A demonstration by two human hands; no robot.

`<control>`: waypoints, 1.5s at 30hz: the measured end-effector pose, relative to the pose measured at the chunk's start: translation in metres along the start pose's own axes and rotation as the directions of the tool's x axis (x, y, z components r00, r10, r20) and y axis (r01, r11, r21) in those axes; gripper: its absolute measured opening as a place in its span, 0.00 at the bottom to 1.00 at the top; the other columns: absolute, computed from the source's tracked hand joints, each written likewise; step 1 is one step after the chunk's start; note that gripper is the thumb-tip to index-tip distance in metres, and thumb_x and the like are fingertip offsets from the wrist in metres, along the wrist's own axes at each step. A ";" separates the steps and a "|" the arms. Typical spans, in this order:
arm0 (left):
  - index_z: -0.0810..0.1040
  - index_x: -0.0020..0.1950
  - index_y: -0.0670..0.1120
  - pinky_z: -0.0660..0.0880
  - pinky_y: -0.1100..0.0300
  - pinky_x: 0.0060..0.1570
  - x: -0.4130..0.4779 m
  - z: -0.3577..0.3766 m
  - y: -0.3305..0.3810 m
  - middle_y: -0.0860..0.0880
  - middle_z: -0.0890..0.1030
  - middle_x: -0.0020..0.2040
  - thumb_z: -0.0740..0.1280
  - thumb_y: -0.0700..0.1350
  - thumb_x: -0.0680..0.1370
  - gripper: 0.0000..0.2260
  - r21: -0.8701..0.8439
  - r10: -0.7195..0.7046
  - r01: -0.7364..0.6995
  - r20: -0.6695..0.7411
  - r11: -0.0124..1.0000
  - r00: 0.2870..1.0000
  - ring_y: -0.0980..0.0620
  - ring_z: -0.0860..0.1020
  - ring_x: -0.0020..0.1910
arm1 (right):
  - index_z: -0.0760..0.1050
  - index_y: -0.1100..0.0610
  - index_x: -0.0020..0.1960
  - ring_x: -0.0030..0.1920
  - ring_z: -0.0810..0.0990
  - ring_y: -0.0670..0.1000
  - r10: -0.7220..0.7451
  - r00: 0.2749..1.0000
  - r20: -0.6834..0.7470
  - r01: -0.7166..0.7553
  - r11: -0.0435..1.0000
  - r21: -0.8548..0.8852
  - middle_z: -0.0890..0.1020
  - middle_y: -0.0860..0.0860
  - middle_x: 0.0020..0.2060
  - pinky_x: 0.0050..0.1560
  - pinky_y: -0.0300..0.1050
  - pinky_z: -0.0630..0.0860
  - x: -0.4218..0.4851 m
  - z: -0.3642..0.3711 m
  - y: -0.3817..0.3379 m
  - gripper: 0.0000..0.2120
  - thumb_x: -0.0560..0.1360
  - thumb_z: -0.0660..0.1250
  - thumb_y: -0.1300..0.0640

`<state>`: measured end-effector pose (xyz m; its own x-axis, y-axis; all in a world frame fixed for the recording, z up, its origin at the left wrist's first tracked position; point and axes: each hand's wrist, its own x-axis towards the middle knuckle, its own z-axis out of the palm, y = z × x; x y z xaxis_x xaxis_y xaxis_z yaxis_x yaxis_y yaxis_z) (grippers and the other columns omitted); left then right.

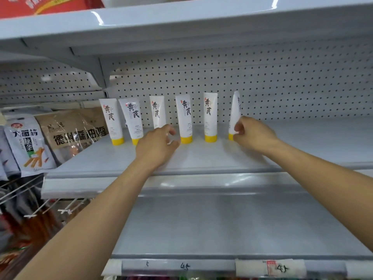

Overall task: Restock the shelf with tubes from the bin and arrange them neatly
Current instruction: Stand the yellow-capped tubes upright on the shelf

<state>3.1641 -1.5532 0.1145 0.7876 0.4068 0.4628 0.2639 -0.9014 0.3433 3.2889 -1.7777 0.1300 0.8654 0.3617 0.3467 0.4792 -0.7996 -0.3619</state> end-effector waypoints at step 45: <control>0.45 0.77 0.41 0.68 0.49 0.60 -0.470 0.291 -0.417 0.42 0.72 0.67 0.67 0.60 0.75 0.44 0.475 -0.847 0.770 0.508 0.427 0.156 0.41 0.74 0.64 | 0.55 0.62 0.72 0.58 0.75 0.59 0.064 0.376 0.924 0.247 0.955 -0.167 0.68 0.59 0.63 0.43 0.47 0.70 -0.438 0.585 -0.138 0.40 0.70 0.71 0.45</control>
<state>2.8459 -1.4118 -0.4842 0.1823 0.7515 -0.6340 0.9832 -0.1416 0.1149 2.9292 -1.5451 -0.4781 0.4914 0.5277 -0.6929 0.6466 -0.7540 -0.1157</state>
